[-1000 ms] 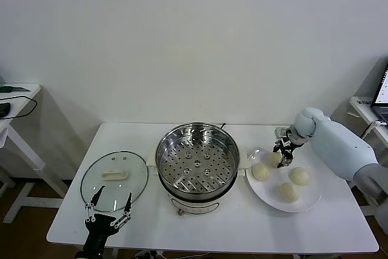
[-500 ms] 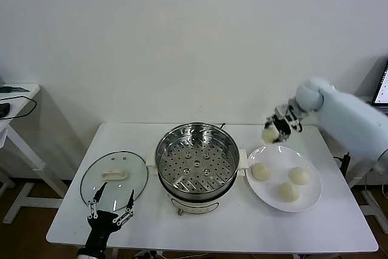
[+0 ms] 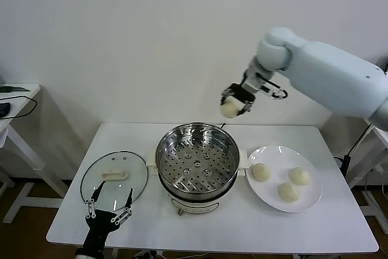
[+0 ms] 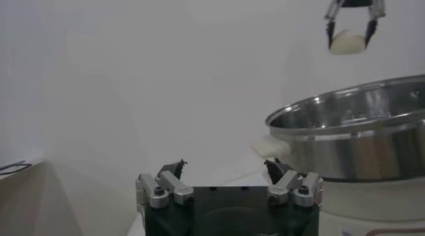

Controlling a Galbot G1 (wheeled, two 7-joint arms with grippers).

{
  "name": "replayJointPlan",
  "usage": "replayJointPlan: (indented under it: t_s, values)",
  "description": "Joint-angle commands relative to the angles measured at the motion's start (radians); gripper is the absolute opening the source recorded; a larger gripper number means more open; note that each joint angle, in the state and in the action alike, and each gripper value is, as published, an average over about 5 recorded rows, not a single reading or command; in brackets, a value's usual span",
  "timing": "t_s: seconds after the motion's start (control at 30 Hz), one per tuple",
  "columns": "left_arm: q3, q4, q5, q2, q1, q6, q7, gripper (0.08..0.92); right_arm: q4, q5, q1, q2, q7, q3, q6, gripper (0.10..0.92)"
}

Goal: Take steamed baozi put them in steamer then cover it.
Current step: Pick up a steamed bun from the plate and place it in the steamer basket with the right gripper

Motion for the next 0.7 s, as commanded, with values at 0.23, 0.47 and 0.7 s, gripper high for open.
replayJointPlan:
  t_s: [0.23,0.47,0.7]
  values:
    - [-0.007,-0.005,-0.007,0.0,0.001,-0.002,-0.001,0.823,-0.012,-0.137,-0.121,0.189,0.015,-0.072,0.117,0.679]
    - [-0.01,-0.007,-0.01,-0.001,-0.001,-0.002,-0.002,0.823,-0.063,-0.208,-0.186,0.2,0.029,-0.047,0.108,0.679]
    - [-0.013,-0.006,-0.01,-0.001,-0.001,-0.001,-0.003,0.823,-0.105,-0.253,-0.225,0.223,0.043,-0.027,0.112,0.679]
